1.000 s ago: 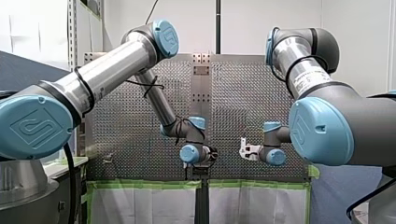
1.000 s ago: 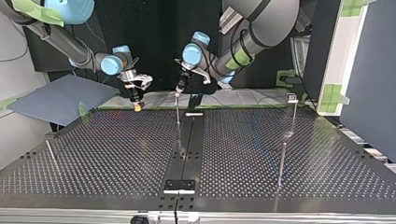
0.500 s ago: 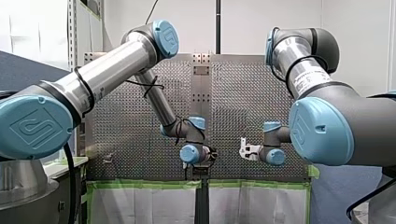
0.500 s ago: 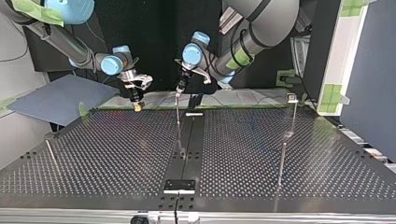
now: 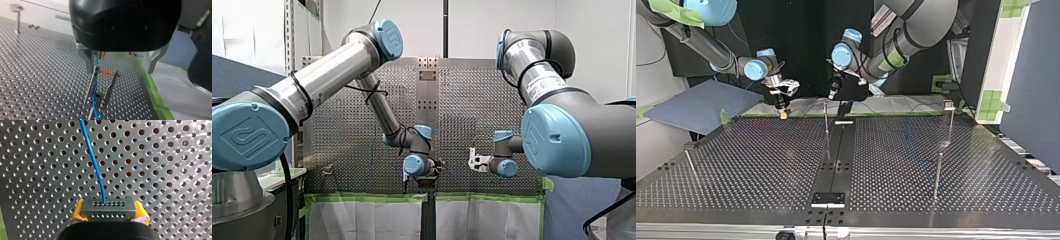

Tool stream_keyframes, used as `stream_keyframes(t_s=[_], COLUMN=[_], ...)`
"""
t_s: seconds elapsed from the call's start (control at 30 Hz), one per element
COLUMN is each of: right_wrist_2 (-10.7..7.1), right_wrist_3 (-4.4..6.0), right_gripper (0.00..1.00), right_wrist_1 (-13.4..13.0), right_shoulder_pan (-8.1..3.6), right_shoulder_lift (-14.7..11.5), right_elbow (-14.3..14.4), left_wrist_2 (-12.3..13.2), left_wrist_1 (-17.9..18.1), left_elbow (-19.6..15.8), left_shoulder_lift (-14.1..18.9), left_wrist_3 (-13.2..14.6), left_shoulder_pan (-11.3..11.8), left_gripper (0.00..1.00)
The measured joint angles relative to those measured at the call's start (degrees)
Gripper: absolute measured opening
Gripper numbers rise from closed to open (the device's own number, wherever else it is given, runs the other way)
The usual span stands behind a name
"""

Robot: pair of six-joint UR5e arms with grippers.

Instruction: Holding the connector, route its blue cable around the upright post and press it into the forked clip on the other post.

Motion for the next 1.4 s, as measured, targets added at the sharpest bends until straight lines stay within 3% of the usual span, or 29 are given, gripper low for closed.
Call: stream_keyframes(t_s=[0.2,0.93,1.4], right_wrist_2=[0.0,0.08,0.09], right_wrist_3=[-0.07,-0.16,0.0], right_gripper=[0.0,0.0,0.0], right_wrist_1=[-0.03,-0.2,-0.27], right_shoulder_pan=[0.26,0.92,1.28], right_shoulder_lift=[-0.01,0.03,0.02], right_elbow=[0.0,0.0,-0.19], left_wrist_2=[-0.95,-0.95,-1.15], left_wrist_1=[2.06,12.4,16.49], left_elbow=[-3.23,-13.66,-19.96], left_shoulder_lift=[2.93,13.34,19.66], left_wrist_3=[0.78,-8.76,-10.29], left_shoulder_pan=[-0.14,0.13,0.26], left_gripper=[0.98,0.98,0.98])
